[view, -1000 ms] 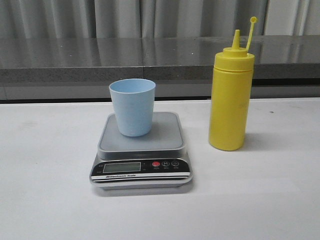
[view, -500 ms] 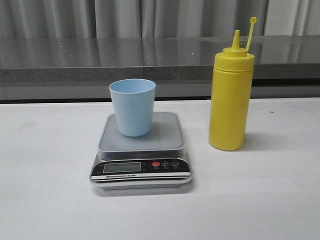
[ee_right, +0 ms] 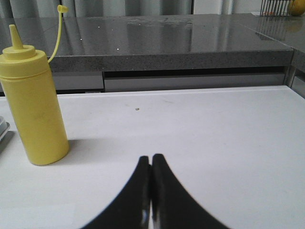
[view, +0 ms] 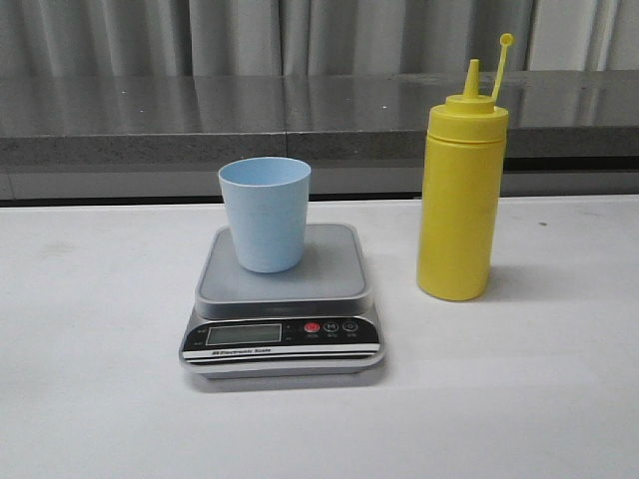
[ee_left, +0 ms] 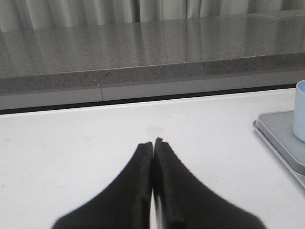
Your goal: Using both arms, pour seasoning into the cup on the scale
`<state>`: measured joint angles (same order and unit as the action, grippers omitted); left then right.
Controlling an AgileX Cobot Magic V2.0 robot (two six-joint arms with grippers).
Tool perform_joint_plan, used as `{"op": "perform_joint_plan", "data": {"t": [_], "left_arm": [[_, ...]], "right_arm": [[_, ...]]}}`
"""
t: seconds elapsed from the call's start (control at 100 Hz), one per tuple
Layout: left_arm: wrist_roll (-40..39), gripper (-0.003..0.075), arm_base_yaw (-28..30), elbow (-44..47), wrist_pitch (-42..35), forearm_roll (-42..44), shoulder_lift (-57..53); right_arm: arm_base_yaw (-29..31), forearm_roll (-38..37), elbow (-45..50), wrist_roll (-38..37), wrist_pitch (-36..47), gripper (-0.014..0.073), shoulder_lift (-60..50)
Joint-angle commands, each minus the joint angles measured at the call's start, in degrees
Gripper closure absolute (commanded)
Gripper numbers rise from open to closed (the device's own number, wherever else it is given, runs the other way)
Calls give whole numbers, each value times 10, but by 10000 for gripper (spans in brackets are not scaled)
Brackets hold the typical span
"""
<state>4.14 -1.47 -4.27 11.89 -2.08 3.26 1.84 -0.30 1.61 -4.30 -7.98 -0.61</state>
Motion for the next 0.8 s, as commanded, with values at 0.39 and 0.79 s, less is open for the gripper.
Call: {"op": "perform_joint_plan", "data": {"t": [0.39,0.79], "left_arm": [[-9,740,18,66,-103,12,-52],[-9,740,18,66,-105,21,-52]], "right_arm": [[3,-4,-12,0,45,659,-11],[3,-4,-12,0,45,659,-11]]}}
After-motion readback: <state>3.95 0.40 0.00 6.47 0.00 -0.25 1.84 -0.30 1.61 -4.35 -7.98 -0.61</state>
